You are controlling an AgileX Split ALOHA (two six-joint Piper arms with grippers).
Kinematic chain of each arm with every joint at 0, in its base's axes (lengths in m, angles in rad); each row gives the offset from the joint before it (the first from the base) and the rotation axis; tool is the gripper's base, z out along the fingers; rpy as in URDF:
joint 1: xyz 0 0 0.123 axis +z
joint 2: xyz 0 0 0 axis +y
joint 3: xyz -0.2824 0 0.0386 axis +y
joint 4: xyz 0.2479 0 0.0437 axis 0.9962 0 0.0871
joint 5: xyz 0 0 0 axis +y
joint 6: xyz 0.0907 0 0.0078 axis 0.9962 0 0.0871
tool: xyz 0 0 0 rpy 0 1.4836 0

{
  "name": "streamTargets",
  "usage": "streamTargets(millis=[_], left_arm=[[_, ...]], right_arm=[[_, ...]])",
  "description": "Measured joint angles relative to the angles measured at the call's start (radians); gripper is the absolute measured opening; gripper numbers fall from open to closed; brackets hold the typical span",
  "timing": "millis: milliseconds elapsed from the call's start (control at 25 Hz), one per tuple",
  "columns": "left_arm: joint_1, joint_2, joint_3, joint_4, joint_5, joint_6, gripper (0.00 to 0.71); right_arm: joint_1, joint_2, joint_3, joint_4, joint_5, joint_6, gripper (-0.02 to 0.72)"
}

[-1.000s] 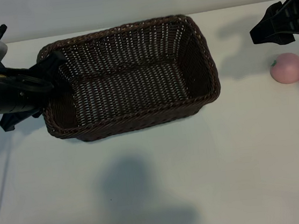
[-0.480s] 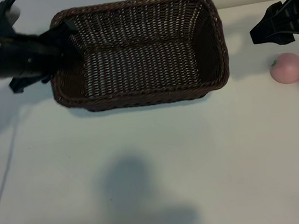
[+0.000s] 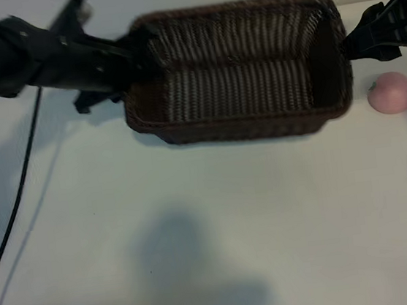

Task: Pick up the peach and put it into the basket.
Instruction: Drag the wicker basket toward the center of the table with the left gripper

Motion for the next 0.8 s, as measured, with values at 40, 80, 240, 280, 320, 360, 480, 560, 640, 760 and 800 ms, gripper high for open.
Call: streamTargets(millis=[40, 80, 240, 280, 320, 360, 480, 560, 640, 760, 800], left_arm=[[-0.002, 0.017, 0.0, 0.0, 0.0, 0.002, 0.328], [-0.002, 0.032, 0.0, 0.001, 0.0, 0.003, 0.328], [-0.002, 0.063, 0.0, 0.003, -0.008, 0.006, 0.328], [-0.002, 0.067, 0.0, 0.003, -0.009, 0.006, 0.328], [-0.002, 0.069, 0.0, 0.003, -0.01, 0.006, 0.328], [-0.002, 0.072, 0.0, 0.003, -0.012, 0.006, 0.328], [-0.002, 0.079, 0.001, 0.003, -0.016, 0.004, 0.328], [-0.002, 0.081, 0.001, 0.002, -0.018, 0.002, 0.328], [-0.002, 0.084, 0.001, 0.001, -0.017, 0.002, 0.328], [-0.002, 0.084, 0.001, 0.004, -0.013, 0.002, 0.328], [-0.002, 0.084, 0.001, 0.006, -0.008, 0.001, 0.328]], right_arm=[[0.0, 0.0, 0.0, 0.0, 0.0, 0.0, 0.595], [0.0, 0.0, 0.0, 0.0, 0.0, 0.0, 0.595], [0.0, 0.0, 0.0, 0.0, 0.001, 0.0, 0.595], [0.0, 0.0, 0.0, 0.0, 0.001, 0.0, 0.595], [0.0, 0.0, 0.0, 0.0, 0.001, 0.0, 0.595], [0.0, 0.0, 0.0, 0.0, 0.001, 0.0, 0.595], [0.0, 0.0, 0.0, 0.0, 0.001, 0.0, 0.595], [0.0, 0.0, 0.0, 0.0, 0.001, 0.0, 0.595], [0.0, 0.0, 0.0, 0.0, 0.001, 0.0, 0.595], [0.0, 0.0, 0.0, 0.0, 0.001, 0.0, 0.595], [0.0, 0.0, 0.0, 0.0, 0.001, 0.0, 0.595]])
